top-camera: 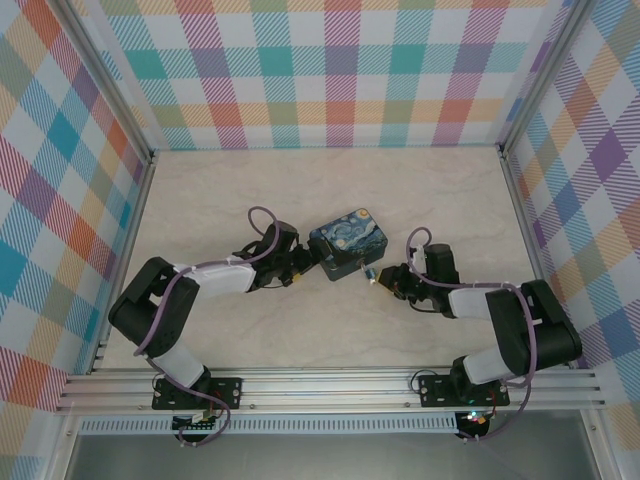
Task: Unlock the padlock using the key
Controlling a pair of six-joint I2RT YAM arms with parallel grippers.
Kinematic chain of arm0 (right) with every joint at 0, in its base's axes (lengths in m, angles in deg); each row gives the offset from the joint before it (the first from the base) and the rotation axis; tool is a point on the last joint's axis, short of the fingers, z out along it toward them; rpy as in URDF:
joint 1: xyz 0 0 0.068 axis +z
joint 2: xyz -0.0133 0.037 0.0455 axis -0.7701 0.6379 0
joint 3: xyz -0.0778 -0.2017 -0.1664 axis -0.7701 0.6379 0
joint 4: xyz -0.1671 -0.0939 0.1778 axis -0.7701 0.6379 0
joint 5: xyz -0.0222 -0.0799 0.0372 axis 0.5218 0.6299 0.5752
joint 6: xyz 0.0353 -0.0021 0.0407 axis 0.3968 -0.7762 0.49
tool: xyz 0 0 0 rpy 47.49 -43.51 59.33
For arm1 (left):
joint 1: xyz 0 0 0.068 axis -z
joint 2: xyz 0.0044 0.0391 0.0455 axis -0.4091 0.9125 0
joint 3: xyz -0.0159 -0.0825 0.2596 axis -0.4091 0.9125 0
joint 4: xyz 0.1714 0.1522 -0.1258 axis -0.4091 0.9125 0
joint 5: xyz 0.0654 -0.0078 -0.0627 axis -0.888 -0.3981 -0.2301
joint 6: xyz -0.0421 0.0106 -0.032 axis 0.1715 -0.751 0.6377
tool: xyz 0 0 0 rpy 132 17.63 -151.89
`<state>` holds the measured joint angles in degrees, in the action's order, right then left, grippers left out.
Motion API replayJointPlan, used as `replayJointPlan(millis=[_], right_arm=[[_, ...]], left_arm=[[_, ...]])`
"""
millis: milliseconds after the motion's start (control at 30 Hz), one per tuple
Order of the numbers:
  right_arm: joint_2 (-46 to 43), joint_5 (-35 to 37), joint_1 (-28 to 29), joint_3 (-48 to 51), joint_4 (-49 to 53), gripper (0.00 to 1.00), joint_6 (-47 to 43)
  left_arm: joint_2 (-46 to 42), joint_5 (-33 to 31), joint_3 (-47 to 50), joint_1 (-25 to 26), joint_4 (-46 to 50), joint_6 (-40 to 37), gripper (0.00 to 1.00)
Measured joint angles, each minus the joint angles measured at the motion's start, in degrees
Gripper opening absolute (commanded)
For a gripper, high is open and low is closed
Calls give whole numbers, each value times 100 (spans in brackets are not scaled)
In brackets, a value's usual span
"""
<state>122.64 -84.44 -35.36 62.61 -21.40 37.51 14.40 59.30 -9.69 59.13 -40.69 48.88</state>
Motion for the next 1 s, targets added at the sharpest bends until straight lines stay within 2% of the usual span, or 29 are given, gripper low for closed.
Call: replayJointPlan(millis=[233, 400, 533, 733, 1000], right_arm=[[-24, 4, -39, 31, 142, 43, -295], [-343, 55, -74, 31, 260, 49, -780], [-295, -42, -74, 42, -35, 49, -901], [291, -164, -55, 63, -809, 46, -846], [791, -232, 129, 7, -1453, 38, -824]], left_arm=[[-39, -46, 31, 24, 2, 72, 100], [-74, -48, 35, 24, 50, 129, 100], [-120, -59, 37, 52, 142, 164, 99], [-168, -92, 81, 157, 151, 291, 99], [-212, -90, 192, 219, 37, 461, 99]])
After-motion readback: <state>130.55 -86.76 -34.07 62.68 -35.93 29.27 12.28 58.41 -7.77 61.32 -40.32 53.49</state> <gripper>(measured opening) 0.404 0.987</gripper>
